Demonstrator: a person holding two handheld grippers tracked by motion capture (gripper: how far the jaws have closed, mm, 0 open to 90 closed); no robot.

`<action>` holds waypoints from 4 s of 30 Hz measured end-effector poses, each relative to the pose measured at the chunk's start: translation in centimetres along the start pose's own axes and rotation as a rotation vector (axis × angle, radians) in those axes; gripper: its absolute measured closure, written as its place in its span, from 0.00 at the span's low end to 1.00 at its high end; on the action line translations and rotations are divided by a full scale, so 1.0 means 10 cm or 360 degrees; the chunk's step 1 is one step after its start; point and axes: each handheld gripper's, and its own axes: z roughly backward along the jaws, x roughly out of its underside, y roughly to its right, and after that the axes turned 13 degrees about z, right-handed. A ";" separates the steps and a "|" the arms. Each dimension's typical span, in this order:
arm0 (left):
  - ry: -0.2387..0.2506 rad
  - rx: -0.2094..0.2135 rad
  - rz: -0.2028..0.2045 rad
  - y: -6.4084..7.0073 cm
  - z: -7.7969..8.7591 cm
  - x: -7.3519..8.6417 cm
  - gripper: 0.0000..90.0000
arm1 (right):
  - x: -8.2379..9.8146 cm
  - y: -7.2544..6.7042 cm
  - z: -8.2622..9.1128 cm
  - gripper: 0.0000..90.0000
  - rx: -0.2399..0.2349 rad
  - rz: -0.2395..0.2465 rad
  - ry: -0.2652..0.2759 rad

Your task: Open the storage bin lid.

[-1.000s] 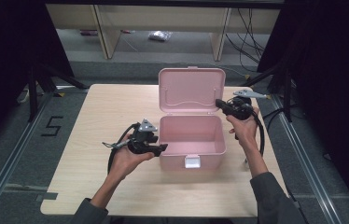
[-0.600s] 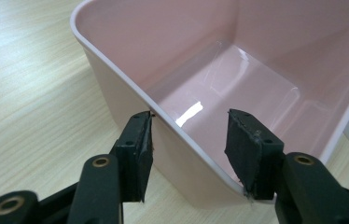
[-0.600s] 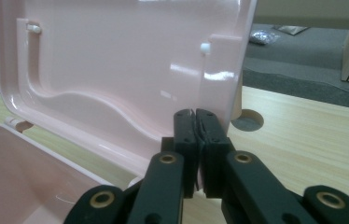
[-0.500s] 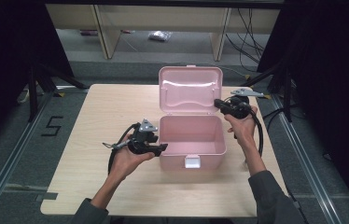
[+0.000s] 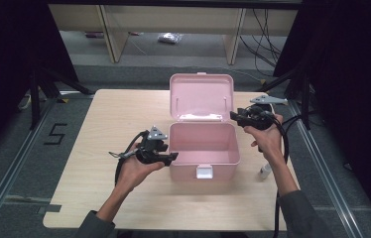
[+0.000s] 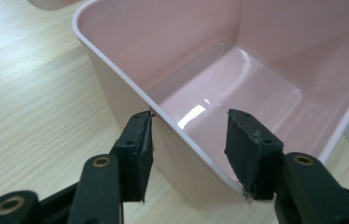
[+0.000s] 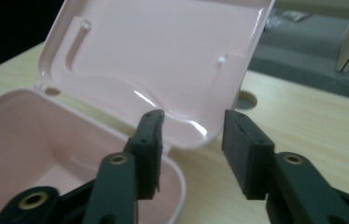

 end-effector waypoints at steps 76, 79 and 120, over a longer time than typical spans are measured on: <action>0.0016 -0.0003 -0.0035 -0.01 0.01 0.01 0.56 | 1.02 0.09 0.80 0.37 -0.0106 0.0107 -0.0710; 0.0015 0.0011 -0.0016 0.00 0.01 0.02 0.56 | 1.02 0.09 0.79 0.38 -0.0116 0.0102 -0.0761; 0.0013 0.0002 -0.0034 0.01 0.02 0.01 0.56 | 0.99 0.14 0.37 0.56 -0.0259 0.0226 -0.1246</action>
